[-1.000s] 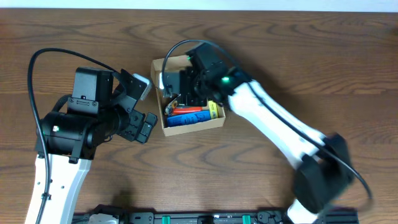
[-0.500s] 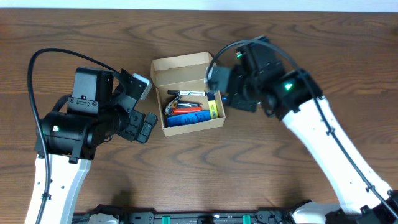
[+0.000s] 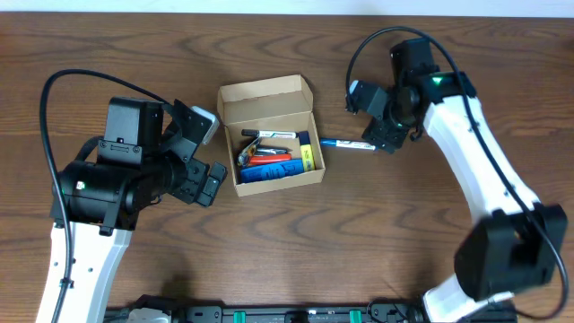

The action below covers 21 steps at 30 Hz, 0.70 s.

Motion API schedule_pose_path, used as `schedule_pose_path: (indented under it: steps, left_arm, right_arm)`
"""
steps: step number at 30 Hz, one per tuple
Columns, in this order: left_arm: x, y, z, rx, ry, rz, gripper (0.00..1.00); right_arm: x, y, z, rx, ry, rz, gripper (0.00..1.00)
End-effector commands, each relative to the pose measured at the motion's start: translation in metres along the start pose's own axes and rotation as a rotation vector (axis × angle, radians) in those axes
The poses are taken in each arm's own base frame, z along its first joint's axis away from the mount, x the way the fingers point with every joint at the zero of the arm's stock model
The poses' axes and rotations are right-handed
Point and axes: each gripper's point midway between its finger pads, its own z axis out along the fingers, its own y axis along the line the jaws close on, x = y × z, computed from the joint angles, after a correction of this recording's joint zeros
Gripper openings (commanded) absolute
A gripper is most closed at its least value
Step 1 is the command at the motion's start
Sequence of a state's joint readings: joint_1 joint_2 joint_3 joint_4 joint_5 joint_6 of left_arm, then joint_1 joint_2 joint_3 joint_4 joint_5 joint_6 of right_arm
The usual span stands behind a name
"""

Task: Pack container
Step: 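Move the right gripper to the blue-capped whiteboard marker and grasp it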

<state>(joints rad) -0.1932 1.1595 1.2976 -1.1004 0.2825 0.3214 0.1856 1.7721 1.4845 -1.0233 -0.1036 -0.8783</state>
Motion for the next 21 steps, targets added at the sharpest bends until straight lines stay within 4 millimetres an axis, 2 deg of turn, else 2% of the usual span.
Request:
schedule_pose_path:
  steps: [1,4,9,17,21]
  left_arm:
    - [-0.003,0.000,-0.002,0.003,-0.008,0.011,0.95]
    - [-0.003,0.000,-0.002,0.003,-0.008,0.011,0.95]
    - [-0.003,0.000,-0.002,0.003,-0.008,0.011,0.95]
    - [-0.003,0.000,-0.002,0.003,-0.008,0.011,0.95]
    - [-0.003,0.000,-0.002,0.003,-0.008,0.011,0.95]
  right_arm:
    - [0.002,0.007,0.031,-0.083,0.012,-0.027,0.73]
    - [0.004,0.008,0.054,-0.120,0.030,-0.026,0.73]
    - [0.002,0.012,0.082,-0.170,0.022,-0.022,0.73]
    - [-0.001,0.011,0.105,-0.190,0.004,-0.025,0.74]
    - [0.000,0.013,0.111,-0.200,0.007,-0.027,0.74]
